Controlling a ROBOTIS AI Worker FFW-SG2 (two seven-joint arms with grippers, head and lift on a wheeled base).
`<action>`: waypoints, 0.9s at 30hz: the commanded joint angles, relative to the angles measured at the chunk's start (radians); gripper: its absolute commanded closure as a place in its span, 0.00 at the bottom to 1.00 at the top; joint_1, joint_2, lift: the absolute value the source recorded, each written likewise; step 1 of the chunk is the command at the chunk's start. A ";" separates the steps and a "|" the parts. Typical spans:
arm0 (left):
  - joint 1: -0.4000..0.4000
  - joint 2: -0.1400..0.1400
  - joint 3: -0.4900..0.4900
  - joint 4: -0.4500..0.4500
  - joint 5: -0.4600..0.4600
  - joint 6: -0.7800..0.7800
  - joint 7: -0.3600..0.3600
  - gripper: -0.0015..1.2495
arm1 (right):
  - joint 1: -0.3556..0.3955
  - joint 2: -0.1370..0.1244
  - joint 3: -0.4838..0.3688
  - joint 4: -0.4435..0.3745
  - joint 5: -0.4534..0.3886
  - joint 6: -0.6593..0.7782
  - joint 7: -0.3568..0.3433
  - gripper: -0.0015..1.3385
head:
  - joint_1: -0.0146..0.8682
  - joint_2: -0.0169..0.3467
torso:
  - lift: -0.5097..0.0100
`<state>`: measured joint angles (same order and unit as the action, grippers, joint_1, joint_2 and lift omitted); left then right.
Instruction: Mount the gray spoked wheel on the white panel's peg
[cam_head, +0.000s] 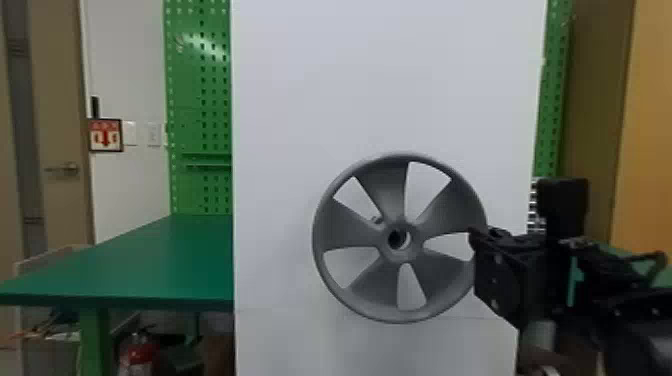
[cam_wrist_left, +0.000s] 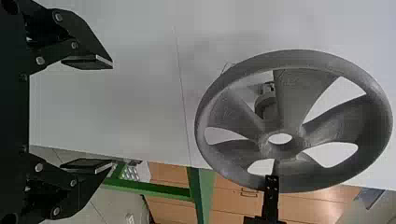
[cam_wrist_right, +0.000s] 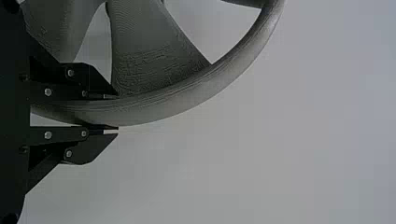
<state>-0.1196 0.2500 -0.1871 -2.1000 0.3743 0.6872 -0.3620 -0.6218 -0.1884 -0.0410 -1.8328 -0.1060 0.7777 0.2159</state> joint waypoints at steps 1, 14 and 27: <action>-0.002 0.000 0.000 0.000 0.000 0.000 0.000 0.40 | -0.004 0.000 0.001 0.026 -0.006 -0.014 0.000 0.91 | 0.16 0.03 | 0.22; -0.005 0.003 -0.002 0.000 -0.002 0.000 0.000 0.40 | -0.019 0.004 0.012 0.081 -0.035 -0.066 0.000 0.91 | 0.16 0.03 | 0.22; -0.006 0.003 -0.002 0.000 0.000 0.000 0.000 0.40 | -0.036 0.007 0.013 0.122 -0.026 -0.083 0.000 0.91 | 0.16 0.03 | 0.22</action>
<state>-0.1256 0.2531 -0.1881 -2.1000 0.3738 0.6872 -0.3620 -0.6536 -0.1805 -0.0284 -1.7251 -0.1348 0.7052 0.2163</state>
